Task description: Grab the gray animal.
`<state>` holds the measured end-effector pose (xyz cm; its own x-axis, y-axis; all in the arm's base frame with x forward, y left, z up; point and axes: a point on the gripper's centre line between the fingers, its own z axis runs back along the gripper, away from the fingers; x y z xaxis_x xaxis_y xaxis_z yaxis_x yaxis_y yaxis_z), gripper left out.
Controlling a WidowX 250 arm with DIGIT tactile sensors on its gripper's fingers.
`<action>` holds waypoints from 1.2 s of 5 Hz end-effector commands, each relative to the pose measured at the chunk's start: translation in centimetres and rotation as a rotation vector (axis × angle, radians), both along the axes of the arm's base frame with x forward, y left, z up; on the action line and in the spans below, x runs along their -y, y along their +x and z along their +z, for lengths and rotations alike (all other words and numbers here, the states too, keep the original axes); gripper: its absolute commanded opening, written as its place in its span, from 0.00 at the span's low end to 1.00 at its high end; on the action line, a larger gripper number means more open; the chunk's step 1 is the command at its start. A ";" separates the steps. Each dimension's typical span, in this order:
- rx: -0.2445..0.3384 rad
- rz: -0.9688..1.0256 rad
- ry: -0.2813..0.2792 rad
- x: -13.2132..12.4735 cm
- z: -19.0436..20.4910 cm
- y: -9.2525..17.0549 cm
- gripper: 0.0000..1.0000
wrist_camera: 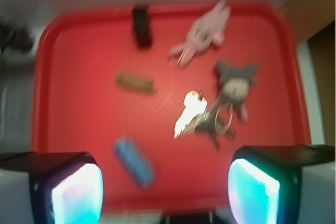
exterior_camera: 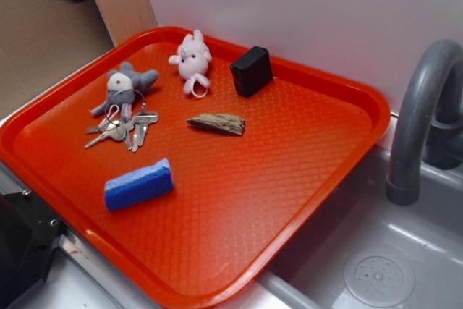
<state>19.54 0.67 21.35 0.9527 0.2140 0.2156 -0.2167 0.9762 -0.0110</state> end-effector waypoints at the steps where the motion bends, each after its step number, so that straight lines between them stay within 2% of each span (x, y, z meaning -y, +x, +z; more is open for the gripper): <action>1: 0.022 0.146 0.103 -4.7 -4.0 3.8 1.00; 2: -0.050 0.169 0.153 -6.5 -8.0 3.9 1.00; 3: -0.062 0.188 0.201 -8.2 -11.4 3.9 1.00; 4: -0.063 0.193 0.244 -8.8 -13.8 4.0 1.00; 5: -0.005 0.207 0.324 -9.7 -15.7 4.0 1.00; 6: 0.014 0.233 0.320 -10.2 -17.7 4.4 1.00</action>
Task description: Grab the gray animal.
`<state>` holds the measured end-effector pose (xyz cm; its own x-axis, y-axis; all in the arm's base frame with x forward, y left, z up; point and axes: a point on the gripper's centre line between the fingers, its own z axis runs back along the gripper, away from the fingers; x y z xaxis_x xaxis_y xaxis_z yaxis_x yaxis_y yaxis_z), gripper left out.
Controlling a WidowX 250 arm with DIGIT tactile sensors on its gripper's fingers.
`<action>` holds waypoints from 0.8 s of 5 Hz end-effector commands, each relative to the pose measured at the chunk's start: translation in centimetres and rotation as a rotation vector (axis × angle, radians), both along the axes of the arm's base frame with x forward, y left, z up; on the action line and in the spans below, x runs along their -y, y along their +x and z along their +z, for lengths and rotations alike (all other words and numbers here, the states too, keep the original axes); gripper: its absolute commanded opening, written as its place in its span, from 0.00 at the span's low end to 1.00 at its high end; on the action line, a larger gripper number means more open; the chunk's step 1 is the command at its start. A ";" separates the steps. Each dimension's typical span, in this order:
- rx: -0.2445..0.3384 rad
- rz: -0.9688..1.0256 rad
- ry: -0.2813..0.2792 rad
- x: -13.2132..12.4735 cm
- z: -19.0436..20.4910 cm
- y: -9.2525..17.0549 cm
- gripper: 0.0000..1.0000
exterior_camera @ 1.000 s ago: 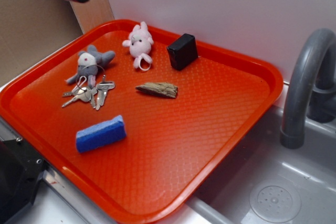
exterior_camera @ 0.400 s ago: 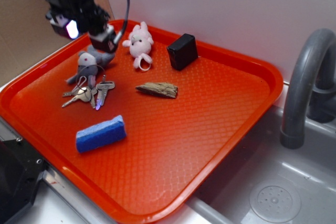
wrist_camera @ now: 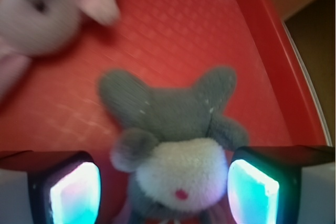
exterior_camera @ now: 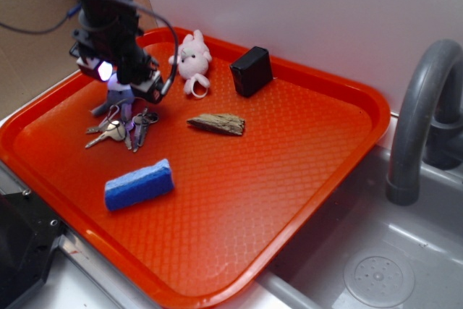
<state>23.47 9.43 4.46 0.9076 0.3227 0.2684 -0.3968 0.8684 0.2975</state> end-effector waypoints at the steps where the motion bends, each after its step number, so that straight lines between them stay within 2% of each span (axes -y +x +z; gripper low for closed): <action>1: 0.054 0.030 0.008 -1.4 -0.9 0.6 0.00; 2: 0.043 0.003 -0.003 -1.0 -0.8 0.5 0.00; 3: -0.037 -0.066 -0.047 0.6 2.2 0.4 0.00; 4: -0.118 -0.159 -0.074 4.8 7.2 0.7 0.00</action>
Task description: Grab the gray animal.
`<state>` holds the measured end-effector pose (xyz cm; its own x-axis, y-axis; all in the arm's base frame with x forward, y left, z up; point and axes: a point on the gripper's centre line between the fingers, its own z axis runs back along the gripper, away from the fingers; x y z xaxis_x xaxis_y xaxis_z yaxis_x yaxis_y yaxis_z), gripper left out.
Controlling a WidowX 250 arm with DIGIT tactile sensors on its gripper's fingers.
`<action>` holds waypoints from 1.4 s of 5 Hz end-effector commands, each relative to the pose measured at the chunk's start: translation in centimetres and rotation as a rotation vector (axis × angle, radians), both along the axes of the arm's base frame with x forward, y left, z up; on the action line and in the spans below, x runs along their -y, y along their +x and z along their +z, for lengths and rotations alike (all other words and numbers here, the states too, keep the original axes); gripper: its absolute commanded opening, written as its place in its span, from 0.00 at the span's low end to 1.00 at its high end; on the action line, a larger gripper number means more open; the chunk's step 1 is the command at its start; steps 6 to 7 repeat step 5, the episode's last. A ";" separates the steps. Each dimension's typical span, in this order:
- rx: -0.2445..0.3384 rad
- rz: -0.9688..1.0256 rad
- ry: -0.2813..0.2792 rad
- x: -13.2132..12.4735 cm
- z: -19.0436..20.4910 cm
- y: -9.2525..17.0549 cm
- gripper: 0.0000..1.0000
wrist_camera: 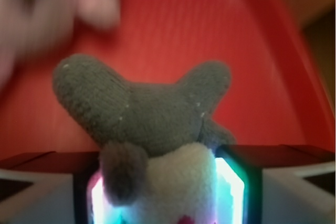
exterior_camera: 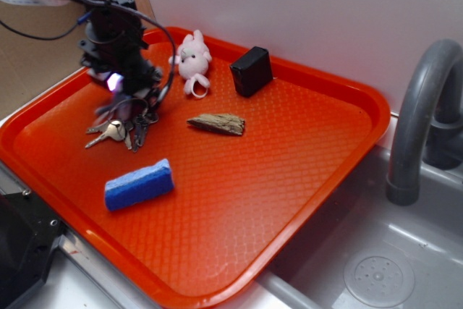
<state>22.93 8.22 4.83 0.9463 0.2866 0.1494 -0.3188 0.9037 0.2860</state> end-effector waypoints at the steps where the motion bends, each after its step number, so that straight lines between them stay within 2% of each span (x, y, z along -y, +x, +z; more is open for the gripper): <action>1: -0.004 -0.171 -0.047 6.9 11.5 1.1 0.00; 2: -0.004 -0.241 -0.113 9.2 14.5 0.7 0.00; 3: 0.032 -0.268 -0.141 10.3 16.5 0.5 0.00; 4: 0.085 -0.258 -0.138 9.8 18.3 0.2 0.00; 5: 0.099 -0.292 -0.169 8.5 19.1 0.1 0.00; 7: 0.099 -0.292 -0.169 8.5 19.1 0.1 0.00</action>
